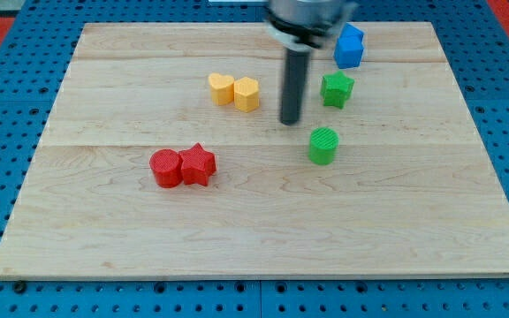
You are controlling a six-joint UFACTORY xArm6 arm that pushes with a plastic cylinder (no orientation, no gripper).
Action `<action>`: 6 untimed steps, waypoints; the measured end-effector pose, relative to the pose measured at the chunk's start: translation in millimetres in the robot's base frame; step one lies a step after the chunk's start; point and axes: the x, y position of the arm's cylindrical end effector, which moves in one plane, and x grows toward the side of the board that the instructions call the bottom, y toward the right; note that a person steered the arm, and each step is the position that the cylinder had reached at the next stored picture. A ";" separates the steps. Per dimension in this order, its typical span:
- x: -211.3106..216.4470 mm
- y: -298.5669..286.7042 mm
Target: Separate the red circle and red star
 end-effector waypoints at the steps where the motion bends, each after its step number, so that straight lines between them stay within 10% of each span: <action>1: 36.4 -33.8; 3: 13.8 -129.4; 4: 89.0 -130.9; 6: 100.9 -58.7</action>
